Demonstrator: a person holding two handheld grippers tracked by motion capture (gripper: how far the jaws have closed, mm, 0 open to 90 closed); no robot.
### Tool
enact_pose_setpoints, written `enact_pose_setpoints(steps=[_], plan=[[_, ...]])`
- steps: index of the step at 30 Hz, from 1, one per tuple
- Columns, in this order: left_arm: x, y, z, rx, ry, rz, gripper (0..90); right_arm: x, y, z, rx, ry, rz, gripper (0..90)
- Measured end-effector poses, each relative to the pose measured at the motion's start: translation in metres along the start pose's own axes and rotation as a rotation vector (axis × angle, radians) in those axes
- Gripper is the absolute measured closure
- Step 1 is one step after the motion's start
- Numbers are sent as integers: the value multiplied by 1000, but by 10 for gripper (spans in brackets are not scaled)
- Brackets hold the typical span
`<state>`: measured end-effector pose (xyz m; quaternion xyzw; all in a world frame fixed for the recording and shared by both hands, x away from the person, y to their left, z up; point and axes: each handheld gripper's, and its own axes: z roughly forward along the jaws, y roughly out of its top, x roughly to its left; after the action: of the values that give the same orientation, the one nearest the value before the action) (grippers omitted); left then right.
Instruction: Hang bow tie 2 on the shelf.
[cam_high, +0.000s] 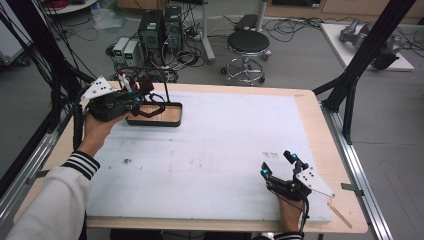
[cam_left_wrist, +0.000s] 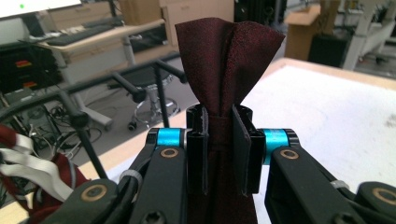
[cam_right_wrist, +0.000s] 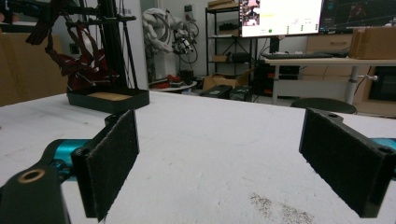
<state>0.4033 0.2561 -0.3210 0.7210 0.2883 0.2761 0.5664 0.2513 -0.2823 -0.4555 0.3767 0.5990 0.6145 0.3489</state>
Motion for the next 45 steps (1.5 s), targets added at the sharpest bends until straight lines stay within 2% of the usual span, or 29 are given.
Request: enact_pose_setpoints(steps=[4,8,12,14,19,25,29,37,45], plan=[[3,2,-2,-21,34,-2,771,0,0,0,0,0,-1,113],[5,5,-2,-44,49,-9,771,0,0,0,1,0,-1,113],[5,9,-1,-70,61,-8,771,0,0,0,2,1,0,113],[4,11,0,-75,85,-3,771,0,0,0,2,1,0,113],[3,14,4,-102,113,-13,771,0,0,0,2,1,0,113],[5,13,11,-99,162,-17,771,0,0,0,1,0,-3,113],[5,15,17,-113,187,-24,771,0,0,0,-1,0,2,113],[4,18,30,-134,252,-35,771,0,0,0,-1,0,4,113],[8,16,33,-145,350,-36,771,0,0,0,1,2,5,113]])
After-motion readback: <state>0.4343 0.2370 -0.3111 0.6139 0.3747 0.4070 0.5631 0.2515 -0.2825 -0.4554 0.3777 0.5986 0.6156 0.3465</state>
